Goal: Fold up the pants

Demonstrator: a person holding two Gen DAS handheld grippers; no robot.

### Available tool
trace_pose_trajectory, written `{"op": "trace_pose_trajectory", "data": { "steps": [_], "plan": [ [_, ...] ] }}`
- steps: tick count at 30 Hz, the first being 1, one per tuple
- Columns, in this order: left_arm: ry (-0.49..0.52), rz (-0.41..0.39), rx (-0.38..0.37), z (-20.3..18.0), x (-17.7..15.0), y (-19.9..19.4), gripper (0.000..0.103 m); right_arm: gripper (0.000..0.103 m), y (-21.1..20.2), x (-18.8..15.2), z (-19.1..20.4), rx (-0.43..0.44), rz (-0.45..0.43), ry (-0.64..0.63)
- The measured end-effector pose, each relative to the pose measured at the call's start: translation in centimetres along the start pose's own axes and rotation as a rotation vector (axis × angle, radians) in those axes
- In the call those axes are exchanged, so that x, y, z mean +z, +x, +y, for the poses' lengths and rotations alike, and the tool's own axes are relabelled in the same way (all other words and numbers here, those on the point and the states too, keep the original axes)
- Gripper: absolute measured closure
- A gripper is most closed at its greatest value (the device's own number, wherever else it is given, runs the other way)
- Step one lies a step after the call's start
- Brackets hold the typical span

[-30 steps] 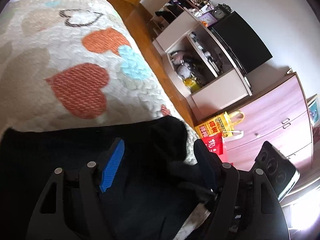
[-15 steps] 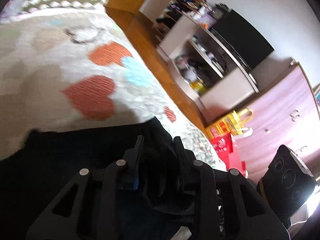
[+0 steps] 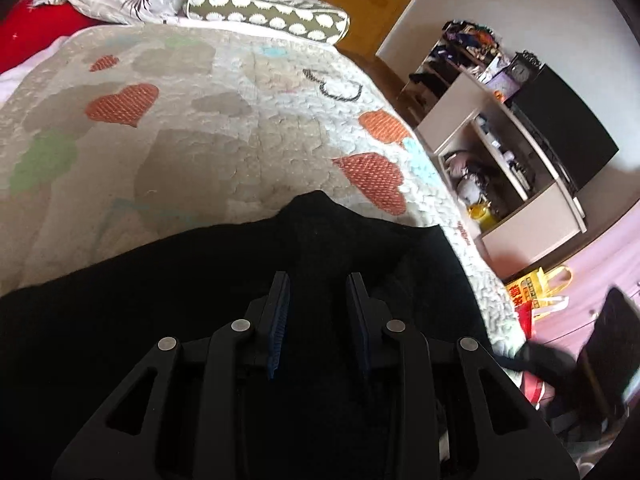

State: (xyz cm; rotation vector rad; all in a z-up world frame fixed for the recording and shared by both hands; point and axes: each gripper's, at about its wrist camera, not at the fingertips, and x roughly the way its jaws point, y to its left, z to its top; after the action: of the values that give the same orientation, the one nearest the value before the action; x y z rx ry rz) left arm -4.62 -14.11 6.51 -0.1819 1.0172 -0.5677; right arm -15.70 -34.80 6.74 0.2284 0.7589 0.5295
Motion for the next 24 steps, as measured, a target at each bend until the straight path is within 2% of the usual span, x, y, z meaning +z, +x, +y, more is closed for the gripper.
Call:
{"op": "trace_pose_trajectory", "data": {
  "steps": [4,7,9,11,12,14,17,19,20,22,24],
  "plan": [
    [-0.009,-0.001,-0.028,-1.6,-1.5,-0.3,0.073,0.065,0.1,0.7,-2.3,-0.131,-0.001,0.047],
    [0.008,0.006,-0.023,-3.2,-2.6,0.1,0.073,0.065,2.0,1.4,-2.6,-0.251,0.010,-0.014],
    [0.024,0.022,-0.020,-4.0,-3.2,0.9,0.073,0.065,3.8,1.6,-3.6,-0.286,0.051,-0.026],
    [0.037,0.057,0.041,-4.4,-4.3,2.1,0.073,0.065,4.9,1.2,-4.6,-0.301,0.093,-0.014],
    [0.047,0.050,0.065,-4.4,-4.7,2.2,0.073,0.065,5.1,0.9,-4.7,-0.308,0.093,-0.019],
    [0.062,0.028,0.066,-4.3,-5.5,1.5,0.072,0.065,4.5,0.9,-4.0,-0.302,0.080,-0.029],
    [0.047,0.030,0.060,-3.6,-6.1,0.8,0.073,0.065,3.2,0.3,-2.7,-0.236,0.063,-0.051],
    [0.040,0.028,0.066,-3.2,-6.2,0.6,0.073,0.065,3.7,-0.9,-1.4,-0.222,0.112,-0.096],
    [0.029,0.028,0.060,-2.9,-6.2,0.5,0.073,0.065,4.6,-1.6,-0.8,-0.233,0.138,-0.123],
    [0.010,0.028,0.048,-2.6,-6.4,0.3,0.073,0.065,4.5,-3.0,0.7,-0.296,0.115,-0.190],
    [0.011,0.024,0.050,-2.6,-6.7,-0.1,0.073,0.065,3.9,-3.6,1.6,-0.317,0.118,-0.233]
  ]
}}
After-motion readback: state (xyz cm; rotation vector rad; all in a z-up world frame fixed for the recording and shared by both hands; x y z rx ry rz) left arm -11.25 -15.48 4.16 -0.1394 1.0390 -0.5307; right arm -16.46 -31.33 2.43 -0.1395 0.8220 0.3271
